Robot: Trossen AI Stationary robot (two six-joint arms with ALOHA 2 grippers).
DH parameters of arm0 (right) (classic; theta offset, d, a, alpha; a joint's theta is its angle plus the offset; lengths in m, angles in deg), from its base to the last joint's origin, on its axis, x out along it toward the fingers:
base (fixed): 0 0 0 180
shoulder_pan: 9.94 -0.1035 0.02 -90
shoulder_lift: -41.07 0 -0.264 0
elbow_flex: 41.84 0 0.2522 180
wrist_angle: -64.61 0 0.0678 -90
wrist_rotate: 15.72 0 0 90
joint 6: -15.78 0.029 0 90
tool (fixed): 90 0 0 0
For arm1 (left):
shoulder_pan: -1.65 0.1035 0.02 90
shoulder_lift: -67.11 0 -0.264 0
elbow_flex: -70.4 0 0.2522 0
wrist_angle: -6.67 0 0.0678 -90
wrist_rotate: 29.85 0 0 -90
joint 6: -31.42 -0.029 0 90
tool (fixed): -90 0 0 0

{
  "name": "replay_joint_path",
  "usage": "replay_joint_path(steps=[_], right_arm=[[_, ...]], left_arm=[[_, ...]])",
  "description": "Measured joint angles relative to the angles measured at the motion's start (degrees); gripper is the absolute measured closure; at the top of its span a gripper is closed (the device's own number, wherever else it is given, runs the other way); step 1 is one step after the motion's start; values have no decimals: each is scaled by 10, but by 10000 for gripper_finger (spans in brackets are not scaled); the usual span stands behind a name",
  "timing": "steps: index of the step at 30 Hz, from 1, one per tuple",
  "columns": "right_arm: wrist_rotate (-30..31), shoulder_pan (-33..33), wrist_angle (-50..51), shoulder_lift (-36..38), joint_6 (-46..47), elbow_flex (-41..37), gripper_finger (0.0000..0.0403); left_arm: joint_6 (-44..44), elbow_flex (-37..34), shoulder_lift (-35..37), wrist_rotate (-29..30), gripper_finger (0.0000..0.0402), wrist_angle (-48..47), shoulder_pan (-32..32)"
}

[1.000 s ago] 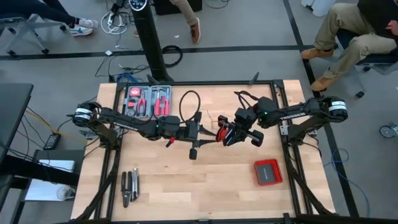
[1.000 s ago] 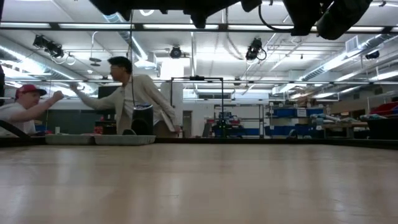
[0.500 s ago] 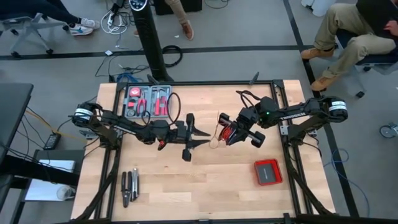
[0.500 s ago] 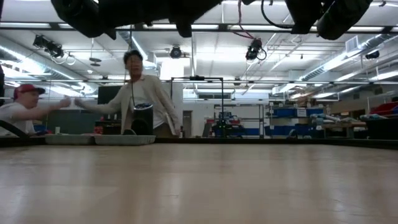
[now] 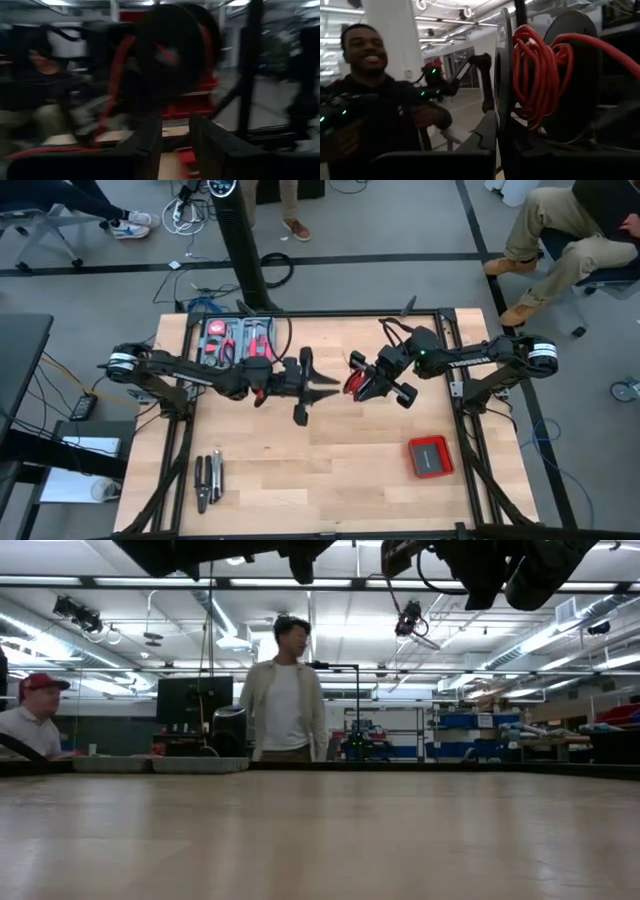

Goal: Coil cords
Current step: Coil the red wire onto the spool

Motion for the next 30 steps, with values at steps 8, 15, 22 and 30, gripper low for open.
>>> replay_joint_path(steps=[8,15,22,30], right_arm=[[-57,14,21,0,-60,0,401],[-51,14,30,0,-114,0,401],[-10,17,30,0,-130,0,401],[8,13,34,0,-84,28,401]], left_arm=[[-26,55,30,40,300,-136,29],[-51,85,29,37,300,-207,44],[-65,85,27,37,300,-206,43],[-79,85,-7,36,300,-138,42]])
